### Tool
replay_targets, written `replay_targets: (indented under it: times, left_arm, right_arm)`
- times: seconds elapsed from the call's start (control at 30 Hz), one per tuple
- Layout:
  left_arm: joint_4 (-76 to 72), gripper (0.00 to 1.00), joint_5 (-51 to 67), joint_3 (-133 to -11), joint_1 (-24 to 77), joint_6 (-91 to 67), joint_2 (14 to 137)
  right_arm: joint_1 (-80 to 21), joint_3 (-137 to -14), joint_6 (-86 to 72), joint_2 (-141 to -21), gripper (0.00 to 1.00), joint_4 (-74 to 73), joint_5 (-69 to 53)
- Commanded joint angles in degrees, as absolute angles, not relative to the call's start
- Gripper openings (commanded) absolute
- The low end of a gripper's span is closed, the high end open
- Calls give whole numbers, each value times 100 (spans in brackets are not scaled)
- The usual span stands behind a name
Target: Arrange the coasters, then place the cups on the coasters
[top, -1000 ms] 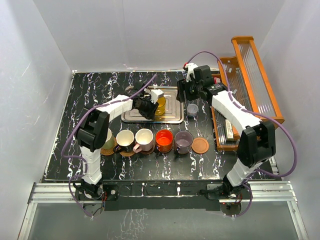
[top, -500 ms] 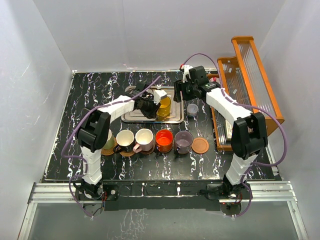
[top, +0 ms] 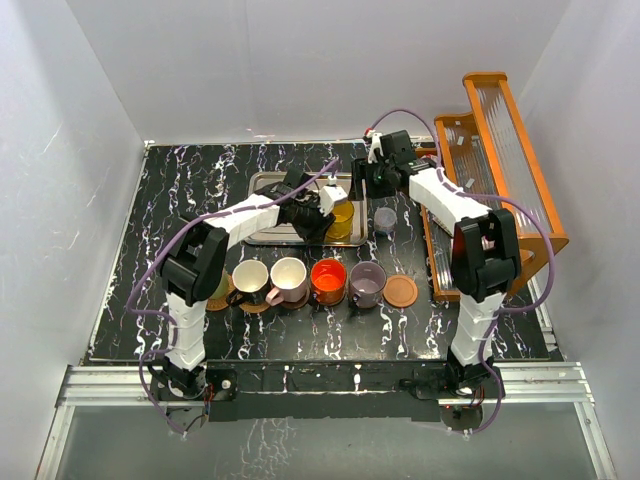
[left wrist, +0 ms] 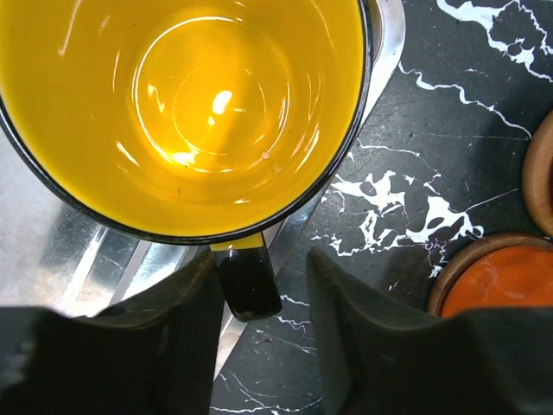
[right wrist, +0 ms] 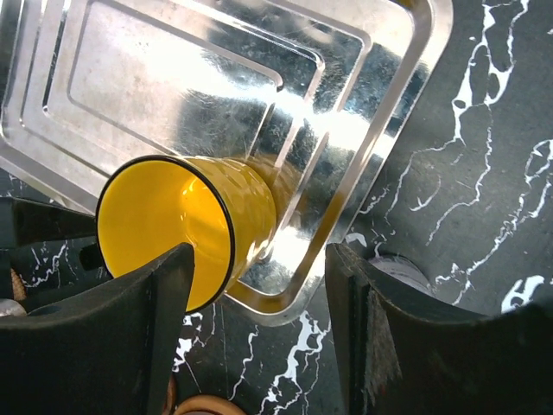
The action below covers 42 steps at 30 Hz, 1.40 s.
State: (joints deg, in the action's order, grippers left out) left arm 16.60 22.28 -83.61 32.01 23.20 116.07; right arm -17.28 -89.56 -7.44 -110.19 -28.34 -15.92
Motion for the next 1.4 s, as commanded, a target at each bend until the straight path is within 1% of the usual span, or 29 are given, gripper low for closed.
replay_targets:
  times: [0.0, 0.1, 0.23, 0.33, 0.53, 0.57, 0.6, 0.63, 0.77, 1.03, 1.2, 1.37]
  left_arm:
    - [1609, 44, 2288, -8534, 3221, 2338, 11519]
    - [1652, 54, 2172, -8557, 3222, 2308, 11483]
    - [1812, 64, 1948, -8585, 3224, 2386, 11376]
    - [1552, 74, 1727, -8324, 3225, 2382, 11128]
    - [1410, 86, 1505, -8159, 3217, 2424, 10737]
    - [1411, 89, 1501, -8157, 3225, 2434, 10697]
    - [1404, 97, 1477, -8150, 3218, 2453, 10655]
    - [1422, 98, 1473, -8148, 3224, 2475, 10619]
    - [1459, 99, 1424, -8165, 3224, 2571, 10495]
    - [1714, 99, 963, -8324, 3223, 2794, 10283]
    - [1693, 99, 874, -8202, 3220, 2981, 10071]
    - [1952, 99, 432, -8386, 3221, 2829, 10116]
  right_arm:
    - [-1740, -9388, -795, -11141, 59, -2709, -1863]
    - [-1744, -9481, -780, -11278, 57, -2783, -1908]
    - [-1742, -9589, -763, -11423, 56, -2882, -1916]
    - [-1752, -9655, -750, -11507, 55, -2977, -1951]
    - [-1821, -9750, -558, -11586, 55, -3089, -1991]
    - [-1836, -9762, -540, -11591, 55, -3103, -1983]
    - [-1852, -9771, -511, -11605, 55, -3114, -1959]
    - [-1870, -9779, -491, -11616, 55, -3125, -1929]
    - [-1931, -9852, -416, -11690, 55, -3210, -1833]
    - [-1990, -10040, -256, -11860, 54, -3420, -1685]
    - [-2020, -10063, -195, -11931, 54, -3472, -1599]
    - [-2059, -10109, -158, -11957, 50, -3487, -1557]
